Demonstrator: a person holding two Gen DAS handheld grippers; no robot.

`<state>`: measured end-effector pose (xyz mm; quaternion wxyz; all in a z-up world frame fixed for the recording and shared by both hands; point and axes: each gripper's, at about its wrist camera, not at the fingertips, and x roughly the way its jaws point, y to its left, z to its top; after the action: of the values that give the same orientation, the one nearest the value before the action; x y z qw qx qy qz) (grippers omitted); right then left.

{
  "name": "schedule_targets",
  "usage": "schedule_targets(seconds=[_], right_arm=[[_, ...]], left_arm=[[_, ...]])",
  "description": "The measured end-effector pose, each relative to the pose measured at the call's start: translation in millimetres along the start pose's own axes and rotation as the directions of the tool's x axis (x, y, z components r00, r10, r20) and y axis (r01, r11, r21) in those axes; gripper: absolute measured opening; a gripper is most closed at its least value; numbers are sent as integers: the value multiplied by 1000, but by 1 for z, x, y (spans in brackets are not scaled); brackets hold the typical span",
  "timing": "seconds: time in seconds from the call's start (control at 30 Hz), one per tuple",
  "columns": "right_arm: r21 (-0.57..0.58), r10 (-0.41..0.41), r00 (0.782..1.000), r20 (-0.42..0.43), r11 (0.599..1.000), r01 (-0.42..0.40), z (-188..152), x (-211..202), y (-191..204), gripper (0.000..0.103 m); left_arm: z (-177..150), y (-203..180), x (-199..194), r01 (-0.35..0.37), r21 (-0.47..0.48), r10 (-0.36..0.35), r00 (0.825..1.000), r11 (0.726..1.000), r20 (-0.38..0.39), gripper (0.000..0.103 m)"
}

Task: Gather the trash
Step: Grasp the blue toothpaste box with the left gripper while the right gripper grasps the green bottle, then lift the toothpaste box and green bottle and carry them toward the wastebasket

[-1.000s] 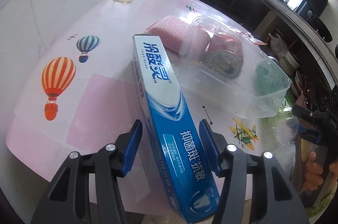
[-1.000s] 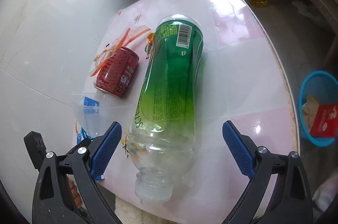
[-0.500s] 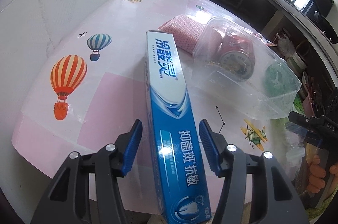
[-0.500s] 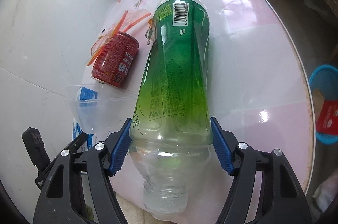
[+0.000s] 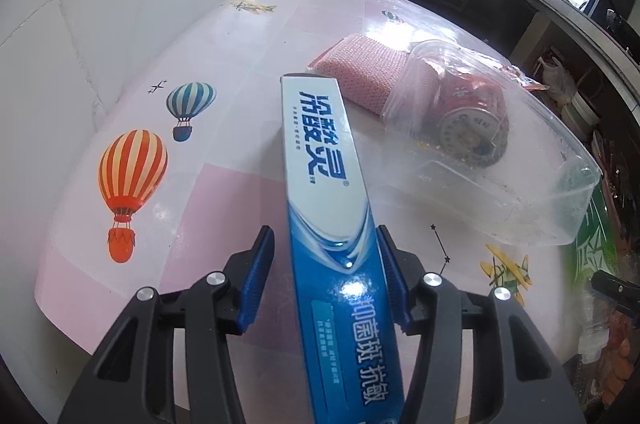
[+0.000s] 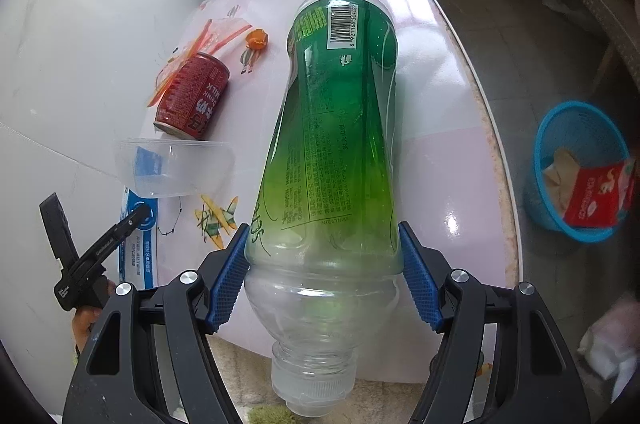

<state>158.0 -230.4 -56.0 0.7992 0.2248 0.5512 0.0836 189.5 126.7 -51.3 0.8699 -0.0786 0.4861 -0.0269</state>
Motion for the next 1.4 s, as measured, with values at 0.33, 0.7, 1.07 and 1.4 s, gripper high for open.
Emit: schedule_targets(seconds=[0.33, 0.7, 1.07, 1.4], right_arm=[[10, 49, 999, -2, 999, -49, -9, -6, -9, 67], [20, 62, 998, -12, 998, -62, -8, -6, -14, 70], [34, 75, 997, -11, 997, -74, -5, -2, -15, 70], [64, 110, 994, 0, 992, -109, -4, -4, -22, 67]], left_arm=[[-22, -8, -18, -4, 39, 5, 1000, 999, -18, 32], [-28, -3, -22, -13, -3, 12, 999, 1000, -34, 32], [-36, -3, -22, -12, -1, 12, 1000, 1000, -24, 32], [-40, -4, -28, -30, 5, 30, 1000, 1000, -2, 32]])
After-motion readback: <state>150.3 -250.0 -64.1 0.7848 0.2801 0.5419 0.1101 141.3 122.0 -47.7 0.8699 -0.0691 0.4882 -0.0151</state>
